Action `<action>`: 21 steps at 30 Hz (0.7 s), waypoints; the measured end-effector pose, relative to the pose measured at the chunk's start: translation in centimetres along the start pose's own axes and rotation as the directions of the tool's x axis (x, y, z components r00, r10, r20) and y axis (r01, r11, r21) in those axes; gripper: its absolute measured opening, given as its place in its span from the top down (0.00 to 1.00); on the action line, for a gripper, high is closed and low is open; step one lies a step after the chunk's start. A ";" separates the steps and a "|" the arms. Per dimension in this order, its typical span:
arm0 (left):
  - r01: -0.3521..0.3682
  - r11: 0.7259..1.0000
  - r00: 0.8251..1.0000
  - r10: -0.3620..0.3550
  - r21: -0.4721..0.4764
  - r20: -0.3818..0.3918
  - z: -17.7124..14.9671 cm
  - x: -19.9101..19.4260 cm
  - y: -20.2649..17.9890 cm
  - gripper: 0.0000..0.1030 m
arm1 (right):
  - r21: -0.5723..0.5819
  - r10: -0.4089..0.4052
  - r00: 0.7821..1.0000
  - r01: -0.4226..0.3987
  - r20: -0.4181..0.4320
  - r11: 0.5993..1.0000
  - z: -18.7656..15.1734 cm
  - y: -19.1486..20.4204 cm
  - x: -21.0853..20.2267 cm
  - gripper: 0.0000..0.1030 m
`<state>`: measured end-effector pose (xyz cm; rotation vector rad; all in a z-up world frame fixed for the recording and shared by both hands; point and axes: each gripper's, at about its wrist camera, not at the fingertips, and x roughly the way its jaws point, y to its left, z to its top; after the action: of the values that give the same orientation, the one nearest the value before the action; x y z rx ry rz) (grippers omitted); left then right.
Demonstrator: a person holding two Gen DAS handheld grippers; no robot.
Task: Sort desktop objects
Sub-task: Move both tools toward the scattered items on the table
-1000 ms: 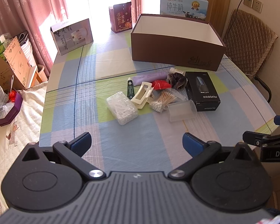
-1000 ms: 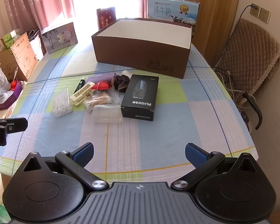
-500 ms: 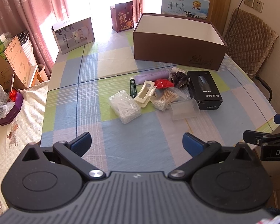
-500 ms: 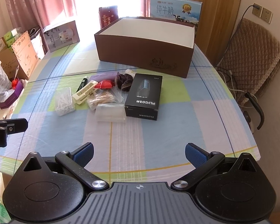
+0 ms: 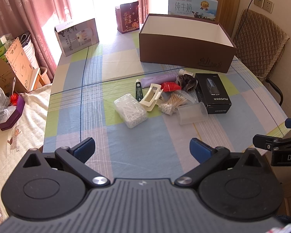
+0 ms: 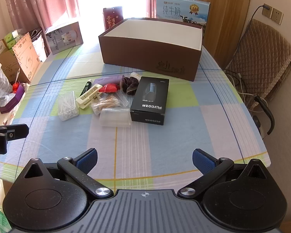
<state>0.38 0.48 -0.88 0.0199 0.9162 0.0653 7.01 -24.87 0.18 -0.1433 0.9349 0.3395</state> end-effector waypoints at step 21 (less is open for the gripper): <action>-0.025 1.000 0.999 0.025 -0.004 -0.023 -0.5 0.3 0.6 0.01 | 0.034 -0.005 0.999 0.004 0.038 0.999 0.5 -0.7 0.1 0.02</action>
<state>0.17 1.14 -1.43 0.0267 0.9393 0.0910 7.67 -25.39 0.36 -0.1081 0.9023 0.3209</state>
